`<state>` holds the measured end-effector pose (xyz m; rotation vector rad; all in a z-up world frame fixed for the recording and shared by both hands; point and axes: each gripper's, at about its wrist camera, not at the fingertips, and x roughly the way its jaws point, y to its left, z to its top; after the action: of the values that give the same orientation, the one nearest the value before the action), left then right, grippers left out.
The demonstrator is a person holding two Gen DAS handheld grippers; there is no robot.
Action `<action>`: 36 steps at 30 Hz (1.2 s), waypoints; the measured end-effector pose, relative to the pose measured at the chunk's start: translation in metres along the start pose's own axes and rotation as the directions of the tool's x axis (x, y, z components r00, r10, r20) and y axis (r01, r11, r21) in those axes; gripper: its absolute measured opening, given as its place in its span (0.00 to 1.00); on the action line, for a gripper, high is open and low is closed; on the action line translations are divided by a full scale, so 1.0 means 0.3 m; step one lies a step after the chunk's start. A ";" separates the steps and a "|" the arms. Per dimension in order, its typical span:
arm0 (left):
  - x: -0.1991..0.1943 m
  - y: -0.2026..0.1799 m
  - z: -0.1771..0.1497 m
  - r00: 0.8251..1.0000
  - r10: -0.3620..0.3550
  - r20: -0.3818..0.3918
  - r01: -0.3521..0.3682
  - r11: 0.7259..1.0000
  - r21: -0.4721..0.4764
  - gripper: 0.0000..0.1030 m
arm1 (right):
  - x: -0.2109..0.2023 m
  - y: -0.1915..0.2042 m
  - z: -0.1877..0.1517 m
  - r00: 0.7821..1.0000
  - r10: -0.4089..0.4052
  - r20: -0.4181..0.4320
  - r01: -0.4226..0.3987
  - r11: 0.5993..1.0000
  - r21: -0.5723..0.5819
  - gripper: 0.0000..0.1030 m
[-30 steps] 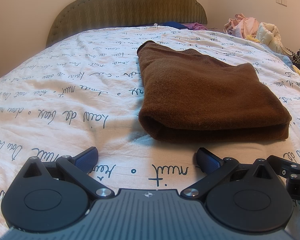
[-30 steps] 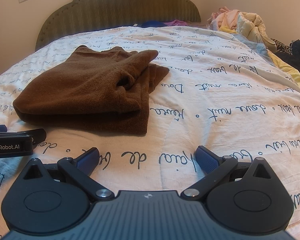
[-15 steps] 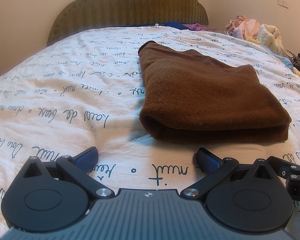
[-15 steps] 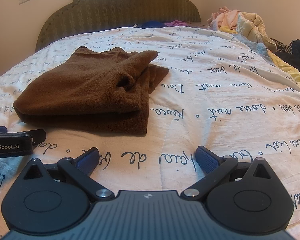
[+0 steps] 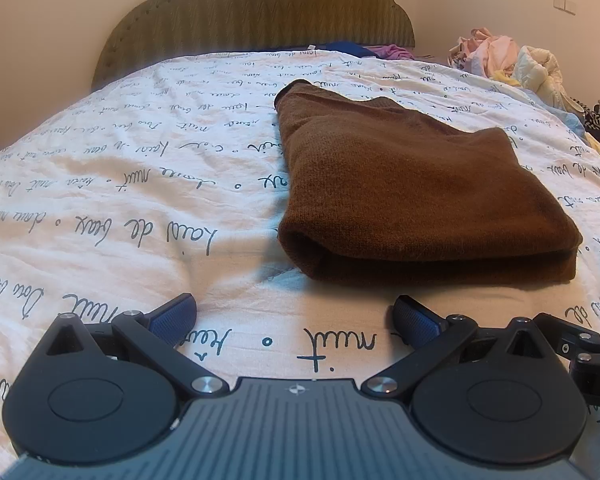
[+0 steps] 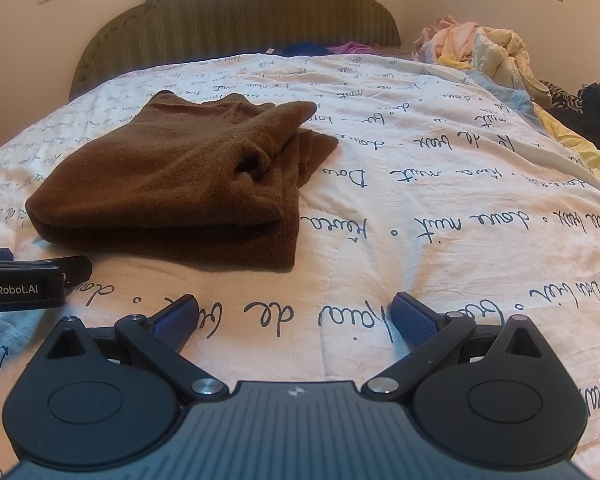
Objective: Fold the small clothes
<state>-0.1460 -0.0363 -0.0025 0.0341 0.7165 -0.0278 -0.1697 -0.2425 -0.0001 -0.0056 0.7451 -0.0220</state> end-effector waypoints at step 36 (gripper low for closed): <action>-0.012 0.005 -0.002 1.000 -0.008 0.003 0.008 1.000 -0.008 1.00 | 0.001 0.002 -0.001 1.000 0.000 -0.001 0.000 1.000 0.002 1.00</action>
<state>-0.1490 -0.0347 -0.0008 0.0239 0.7139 -0.0324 -0.1694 -0.2420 -0.0005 -0.0038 0.7463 -0.0230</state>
